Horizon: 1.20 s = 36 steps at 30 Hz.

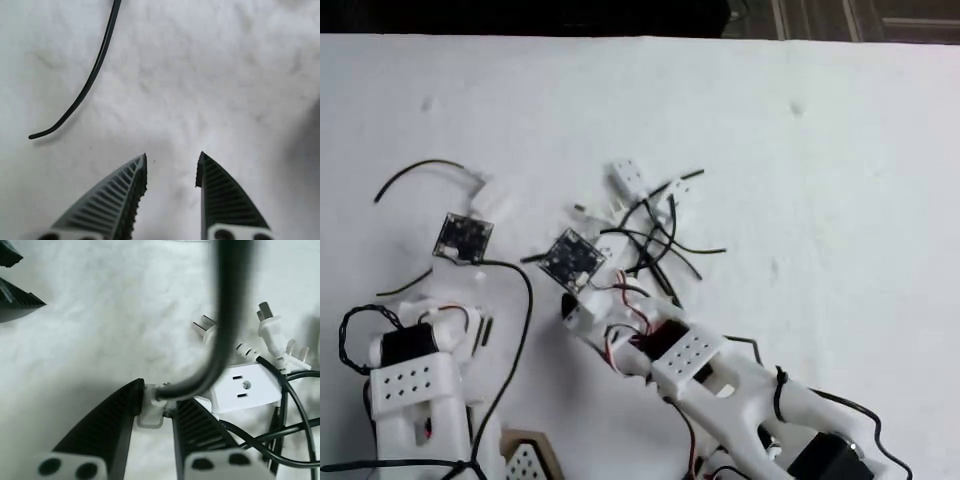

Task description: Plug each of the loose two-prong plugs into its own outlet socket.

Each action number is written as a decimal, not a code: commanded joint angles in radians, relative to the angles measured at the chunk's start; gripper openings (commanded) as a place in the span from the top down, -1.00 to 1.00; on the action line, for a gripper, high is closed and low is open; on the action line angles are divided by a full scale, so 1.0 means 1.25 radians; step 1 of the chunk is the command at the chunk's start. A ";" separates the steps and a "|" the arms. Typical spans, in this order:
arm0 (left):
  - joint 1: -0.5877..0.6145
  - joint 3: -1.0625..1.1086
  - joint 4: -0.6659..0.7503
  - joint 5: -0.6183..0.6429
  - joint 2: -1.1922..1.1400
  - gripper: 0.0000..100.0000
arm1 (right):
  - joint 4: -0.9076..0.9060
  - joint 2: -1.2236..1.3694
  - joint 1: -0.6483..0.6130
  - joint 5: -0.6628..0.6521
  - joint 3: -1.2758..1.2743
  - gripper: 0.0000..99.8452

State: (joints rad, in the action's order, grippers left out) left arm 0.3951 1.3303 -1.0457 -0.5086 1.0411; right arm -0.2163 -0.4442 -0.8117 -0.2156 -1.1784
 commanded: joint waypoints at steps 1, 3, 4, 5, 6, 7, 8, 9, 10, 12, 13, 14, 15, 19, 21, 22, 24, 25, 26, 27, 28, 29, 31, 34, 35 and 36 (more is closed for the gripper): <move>0.006 0.000 0.005 0.005 0.015 0.65 | -0.019 0.003 0.024 -0.026 0.007 0.97; 0.006 0.000 0.005 0.005 0.015 0.65 | -0.019 0.015 0.020 -0.026 0.009 0.97; 0.006 0.000 0.005 0.005 0.015 0.65 | -0.015 0.030 0.018 -0.025 0.010 0.97; 0.006 0.000 0.005 0.005 0.015 0.65 | -0.013 0.047 0.008 -0.023 0.012 0.97; 0.006 0.000 0.005 0.005 0.015 0.65 | -0.013 0.069 -0.003 -0.011 0.017 0.97; 0.006 0.000 0.005 0.005 0.015 0.65 | -0.013 0.091 -0.013 0.018 0.028 0.97; 0.006 0.000 0.005 0.005 0.015 0.65 | -0.013 0.112 -0.020 0.050 0.041 0.97; 0.006 0.000 0.005 0.005 0.015 0.65 | -0.014 0.131 -0.023 0.076 0.053 0.97; 0.006 0.000 0.005 0.005 0.015 0.65 | -0.014 0.147 -0.023 0.093 0.065 0.97; 0.006 0.000 0.005 0.005 0.015 0.65 | -0.014 0.170 -0.017 0.113 0.080 0.97; 0.006 0.000 0.005 0.005 0.015 0.65 | -0.014 0.174 -0.007 0.120 0.082 0.97; 0.006 0.000 0.005 0.005 0.015 0.65 | -0.014 0.171 0.001 0.128 0.083 0.97; 0.006 0.000 0.005 0.005 0.015 0.65 | -0.014 0.166 0.013 0.134 0.083 0.97; 0.006 0.000 0.005 0.005 0.015 0.65 | -0.020 0.129 0.055 0.158 0.074 0.97; 0.006 0.000 0.005 0.005 0.015 0.65 | -0.020 0.102 0.061 0.173 0.052 0.97; 0.006 0.000 0.005 0.005 0.015 0.65 | -0.020 0.085 0.061 0.177 0.036 0.97; 0.006 0.000 0.005 0.005 0.015 0.65 | -0.020 0.045 0.061 0.191 -0.002 0.97; 0.006 0.000 0.005 0.005 0.015 0.65 | -0.020 0.021 0.061 0.194 -0.025 0.97; 0.006 0.000 0.005 0.005 0.015 0.65 | -0.020 -0.003 0.061 0.193 -0.048 0.97; 0.006 0.000 0.005 0.005 0.015 0.65 | -0.020 -0.028 0.060 0.191 -0.068 0.97; 0.006 0.001 0.005 0.005 0.015 0.65 | -0.020 -0.050 0.056 0.190 -0.085 0.97; 0.006 0.001 0.005 0.005 0.015 0.65 | -0.020 -0.069 0.047 0.187 -0.098 0.97; 0.006 0.001 0.005 0.005 0.015 0.65 | -0.015 -0.094 0.029 0.149 -0.122 0.97; 0.006 0.001 0.005 0.005 0.015 0.65 | -0.014 -0.088 0.015 0.124 -0.131 0.97; 0.006 0.001 0.005 0.005 0.015 0.65 | -0.014 -0.079 0.015 0.119 -0.131 0.97; 0.006 0.001 0.005 0.005 0.015 0.65 | -0.014 -0.071 0.017 0.107 -0.130 0.97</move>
State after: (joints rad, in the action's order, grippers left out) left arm 0.3951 1.3303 -1.0457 -0.5086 1.0411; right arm -0.2225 -0.5531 -0.7779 -0.0483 -1.3272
